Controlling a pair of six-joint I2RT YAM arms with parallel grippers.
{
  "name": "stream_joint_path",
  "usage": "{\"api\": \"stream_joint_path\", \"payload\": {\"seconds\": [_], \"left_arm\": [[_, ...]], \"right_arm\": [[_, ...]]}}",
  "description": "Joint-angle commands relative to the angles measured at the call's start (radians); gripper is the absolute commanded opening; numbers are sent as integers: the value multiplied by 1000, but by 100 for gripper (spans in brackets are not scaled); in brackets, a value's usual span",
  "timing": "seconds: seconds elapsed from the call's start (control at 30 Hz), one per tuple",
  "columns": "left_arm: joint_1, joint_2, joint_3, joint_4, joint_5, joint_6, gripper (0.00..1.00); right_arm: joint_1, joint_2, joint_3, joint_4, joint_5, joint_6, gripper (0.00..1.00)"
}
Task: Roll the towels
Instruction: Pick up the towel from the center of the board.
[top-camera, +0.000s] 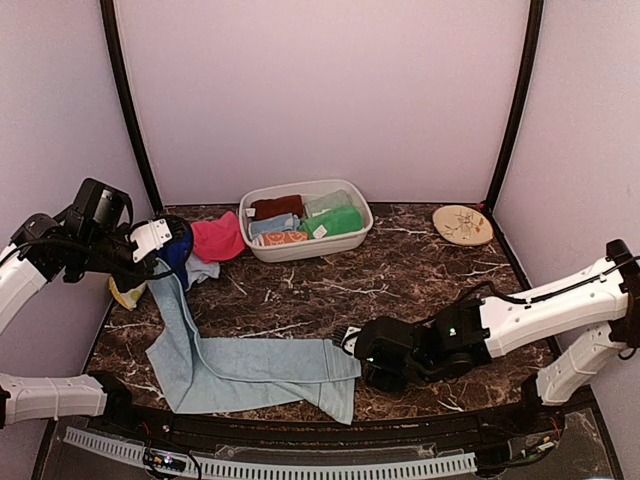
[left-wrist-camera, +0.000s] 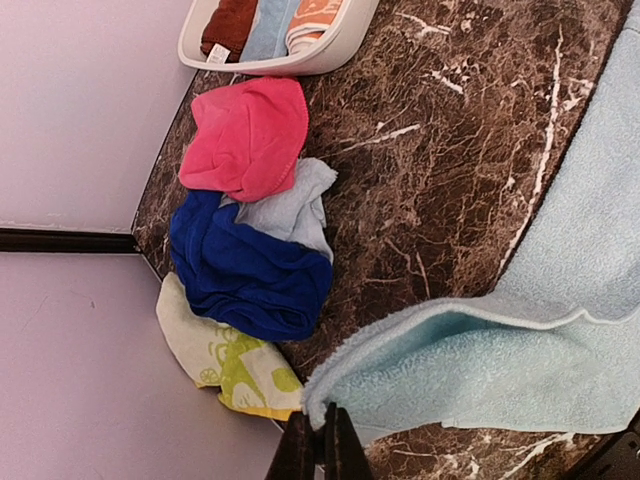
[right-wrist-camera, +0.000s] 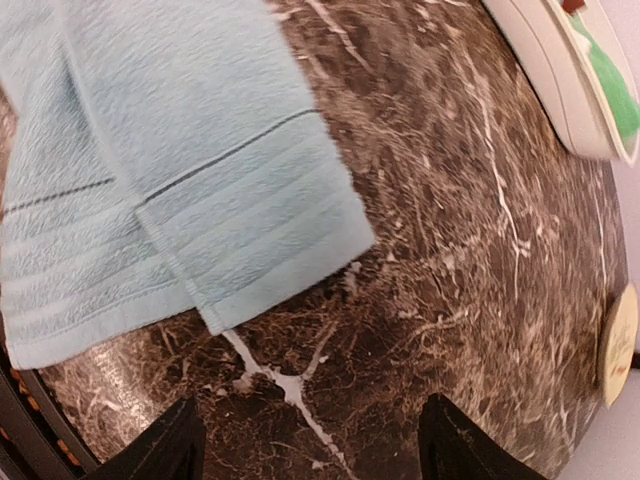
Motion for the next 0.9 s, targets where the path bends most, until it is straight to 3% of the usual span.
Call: {"api": "stream_joint_path", "payload": {"seconds": [0.0, 0.33, 0.7, 0.87], "left_arm": [[6, -19, -43, 53, -90, 12, 0], [9, -33, -69, 35, -87, -3, 0], [9, -31, -57, 19, -85, -2, 0], [9, -31, -53, 12, -88, -2, 0]], "right_arm": [[38, 8, -42, 131, -15, -356, 74], [136, 29, -123, 252, 47, -582, 71], [143, 188, -170, 435, 108, -758, 56], [102, 221, -166, 481, 108, -777, 41]]}}
